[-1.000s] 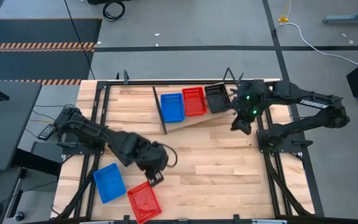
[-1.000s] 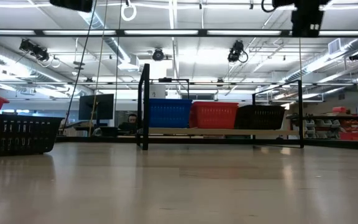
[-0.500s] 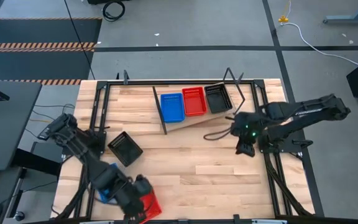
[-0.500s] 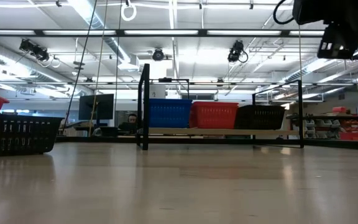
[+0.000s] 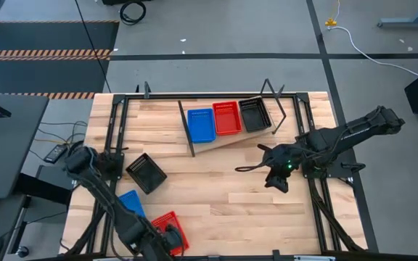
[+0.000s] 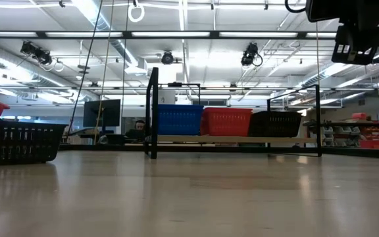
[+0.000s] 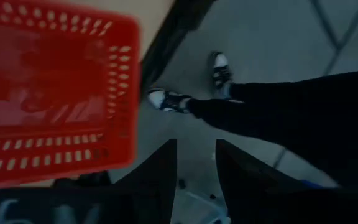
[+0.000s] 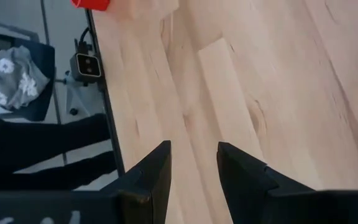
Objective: Stack baskets on shelf by color
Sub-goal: Stack the red bin on the stacked red bins on the shelf
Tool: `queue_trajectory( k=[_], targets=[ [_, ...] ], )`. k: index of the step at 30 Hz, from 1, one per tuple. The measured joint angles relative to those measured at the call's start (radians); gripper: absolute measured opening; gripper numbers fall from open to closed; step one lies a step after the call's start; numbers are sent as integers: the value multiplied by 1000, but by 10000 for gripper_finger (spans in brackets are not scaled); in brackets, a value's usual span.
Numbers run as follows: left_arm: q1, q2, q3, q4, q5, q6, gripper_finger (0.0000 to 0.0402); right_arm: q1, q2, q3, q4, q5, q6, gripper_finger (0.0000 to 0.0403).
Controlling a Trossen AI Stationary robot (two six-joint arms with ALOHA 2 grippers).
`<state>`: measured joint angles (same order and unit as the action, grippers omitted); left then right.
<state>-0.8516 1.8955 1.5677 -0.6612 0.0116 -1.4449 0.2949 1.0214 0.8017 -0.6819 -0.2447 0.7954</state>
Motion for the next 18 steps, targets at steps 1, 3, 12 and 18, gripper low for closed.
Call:
queue_trajectory(
  k=[1, 3, 12, 18],
  targets=[
    [-1, 15, 0, -6, 0, 1, 116, 9, 0, 0, 0, -1, 7, 134],
    [-5, 40, 0, -15, -2, 19, 116, 26, 0, 0, -1, -7, 23, 134],
    [-4, 141, 0, -41, -19, 127, 116, 97, 0, 0, -5, -10, 101, 134],
    [2, 208, 0, -95, -18, 162, 116, 127, 0, 0, -6, -10, 147, 134]
  ],
)
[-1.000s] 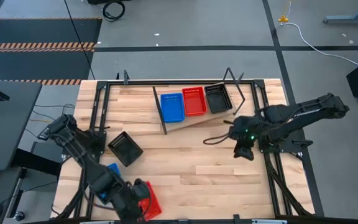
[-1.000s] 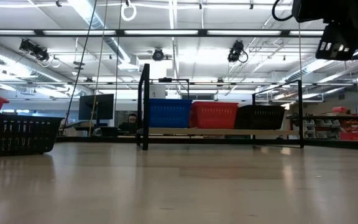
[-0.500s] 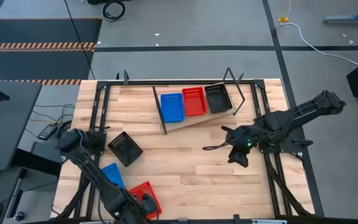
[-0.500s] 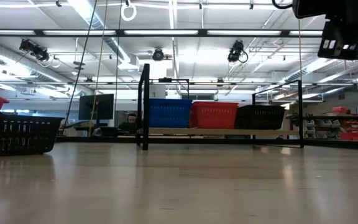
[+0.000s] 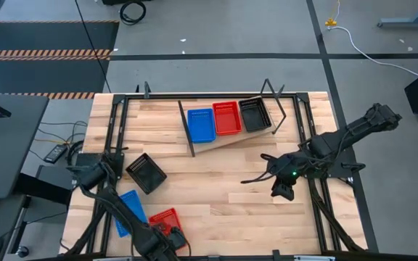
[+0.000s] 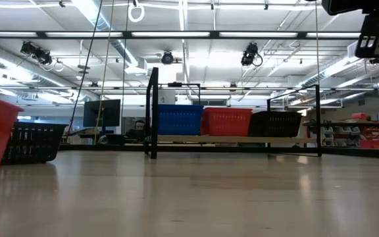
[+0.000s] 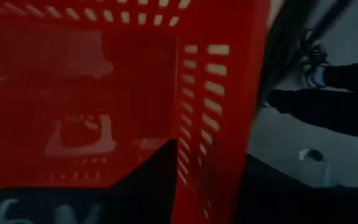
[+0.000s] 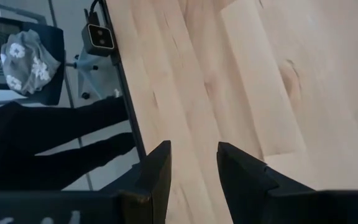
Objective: Stack baskets on shelf by color
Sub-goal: Stack the red bin on the stacked red bins on the shelf
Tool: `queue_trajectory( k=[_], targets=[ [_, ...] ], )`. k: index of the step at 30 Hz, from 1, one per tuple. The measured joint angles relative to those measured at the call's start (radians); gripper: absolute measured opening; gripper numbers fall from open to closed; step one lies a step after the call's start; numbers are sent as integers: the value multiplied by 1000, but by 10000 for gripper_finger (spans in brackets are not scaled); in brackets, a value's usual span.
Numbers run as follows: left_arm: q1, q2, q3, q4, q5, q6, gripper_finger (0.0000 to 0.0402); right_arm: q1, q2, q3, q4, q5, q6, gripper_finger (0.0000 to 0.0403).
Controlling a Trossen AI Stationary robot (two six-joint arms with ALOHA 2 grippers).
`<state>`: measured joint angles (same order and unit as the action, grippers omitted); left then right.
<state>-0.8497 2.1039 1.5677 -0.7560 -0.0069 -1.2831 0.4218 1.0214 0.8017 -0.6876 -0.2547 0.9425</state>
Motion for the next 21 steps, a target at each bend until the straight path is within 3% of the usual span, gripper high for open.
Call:
queue_trajectory(
  k=[4, 9, 12, 17, 21],
  targets=[
    [21, 22, 0, 18, 2, 59, 99, 5, 0, 0, 0, 0, 9, 134],
    [79, 0, 0, -14, -4, 172, 18, 5, 0, 0, 7, 0, 35, 134],
    [126, -32, 8, -24, -22, 255, 10, 5, -4, 0, 31, 19, 38, 134],
    [208, -82, 70, -80, -60, 476, 5, 1, -9, 42, 44, 98, -42, 134],
    [258, -101, 155, -78, -68, 804, 3, -49, -9, 104, 33, 211, -126, 132]
  ],
)
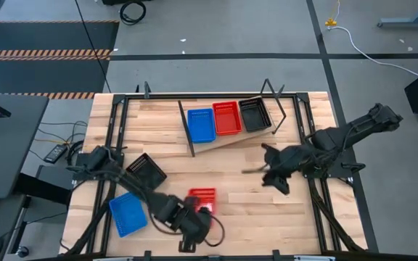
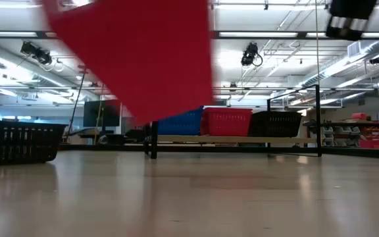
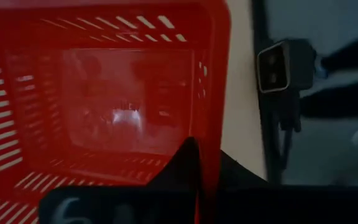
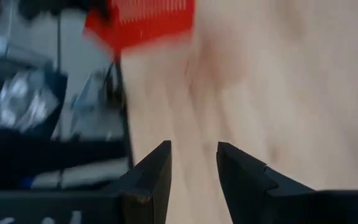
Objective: Stack baskets on shelf by color
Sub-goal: Stack the red bin on the stacked red bins on the shelf
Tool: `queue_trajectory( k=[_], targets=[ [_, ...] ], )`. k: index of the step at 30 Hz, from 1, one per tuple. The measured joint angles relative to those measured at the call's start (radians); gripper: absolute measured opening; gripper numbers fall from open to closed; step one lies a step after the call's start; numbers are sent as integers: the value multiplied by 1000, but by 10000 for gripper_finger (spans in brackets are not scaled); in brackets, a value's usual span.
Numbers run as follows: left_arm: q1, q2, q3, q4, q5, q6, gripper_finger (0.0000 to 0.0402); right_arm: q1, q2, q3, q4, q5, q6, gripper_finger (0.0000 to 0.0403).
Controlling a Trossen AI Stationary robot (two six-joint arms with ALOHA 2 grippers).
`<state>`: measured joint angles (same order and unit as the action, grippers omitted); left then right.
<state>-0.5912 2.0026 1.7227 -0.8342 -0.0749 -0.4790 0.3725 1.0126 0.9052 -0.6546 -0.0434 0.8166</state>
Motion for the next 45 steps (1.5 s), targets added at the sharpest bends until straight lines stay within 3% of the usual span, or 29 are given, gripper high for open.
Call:
queue_trajectory(
  k=[3, 6, 13, 18, 24, 34, 41, 45],
  targets=[
    [32, 0, 74, -25, 1, 259, 3, -67, 0, 50, -16, 75, -39, 131],
    [72, -2, 125, -70, 2, 451, 2, -156, 1, 100, -32, 82, -53, 130],
    [206, -1, 189, -189, 92, 752, 2, -351, 81, 199, -80, -145, -2, 130],
    [274, -1, 212, -231, 125, 900, 1, -416, 203, 305, -187, -198, -24, 130],
    [331, -3, 224, -250, 125, 972, 1, -444, 328, 378, -213, -292, -35, 130],
    [365, -19, 223, -266, 127, 1001, 1, -462, 465, 403, -276, -327, -109, 136],
    [366, -30, 223, -268, 95, 1014, 2, -462, 509, 403, -246, -376, -201, 137],
    [366, -33, 223, -268, 63, 990, 5, -471, 501, 403, -237, -369, -217, 118]
  ],
)
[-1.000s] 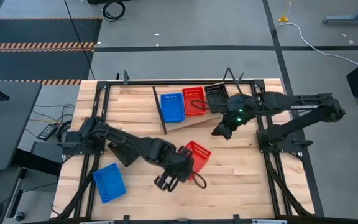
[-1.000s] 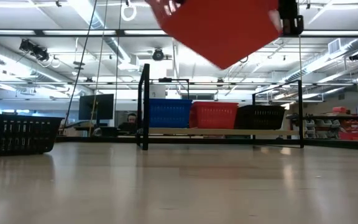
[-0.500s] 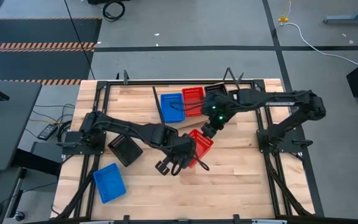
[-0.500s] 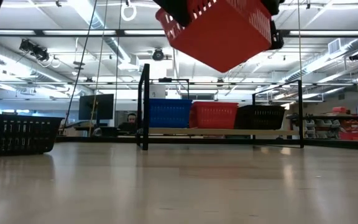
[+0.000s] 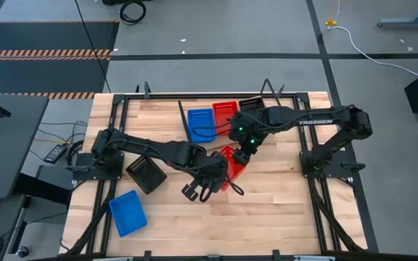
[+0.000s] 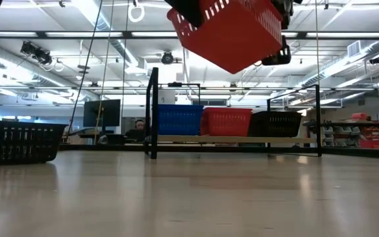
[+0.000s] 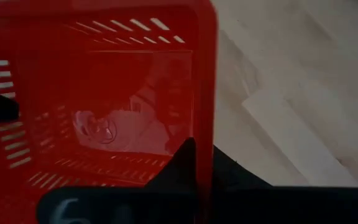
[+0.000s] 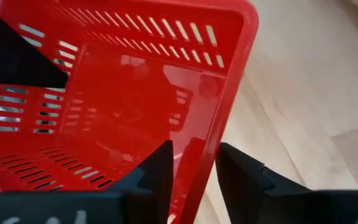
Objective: Stack baskets on shelf by color
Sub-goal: Stack the red bin on the stacked red bins on the shelf
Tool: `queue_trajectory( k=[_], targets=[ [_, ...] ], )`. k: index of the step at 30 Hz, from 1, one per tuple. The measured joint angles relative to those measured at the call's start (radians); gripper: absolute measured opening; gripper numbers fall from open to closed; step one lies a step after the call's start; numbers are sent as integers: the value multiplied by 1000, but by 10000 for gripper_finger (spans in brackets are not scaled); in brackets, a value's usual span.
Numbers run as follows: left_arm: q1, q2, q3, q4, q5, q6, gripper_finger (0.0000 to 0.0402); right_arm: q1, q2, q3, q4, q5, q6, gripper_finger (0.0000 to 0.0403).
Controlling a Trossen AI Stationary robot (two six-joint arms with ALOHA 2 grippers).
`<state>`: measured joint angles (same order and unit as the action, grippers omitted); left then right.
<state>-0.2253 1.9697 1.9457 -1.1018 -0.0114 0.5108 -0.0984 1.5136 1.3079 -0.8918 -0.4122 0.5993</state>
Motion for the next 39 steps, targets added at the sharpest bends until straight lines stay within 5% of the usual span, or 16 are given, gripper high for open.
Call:
queue_trajectory(
  k=[7, 16, 28, 33, 39],
  targets=[
    [2, -25, 1, 23, -72, -11, 42, -32, -16, 0, 5, 71, -60, 11],
    [33, -157, -1, 62, -135, -75, 86, -142, -27, 17, 16, 56, -210, 6],
    [137, -323, 0, 39, -138, -197, 123, -258, -26, 207, -79, 293, -635, 2],
    [179, -355, 0, 134, -137, -352, 119, -342, -10, 211, -51, 291, -903, 2],
    [194, -362, 0, 351, -138, -501, 117, -448, 49, 211, -21, 284, -1031, 2]
  ],
)
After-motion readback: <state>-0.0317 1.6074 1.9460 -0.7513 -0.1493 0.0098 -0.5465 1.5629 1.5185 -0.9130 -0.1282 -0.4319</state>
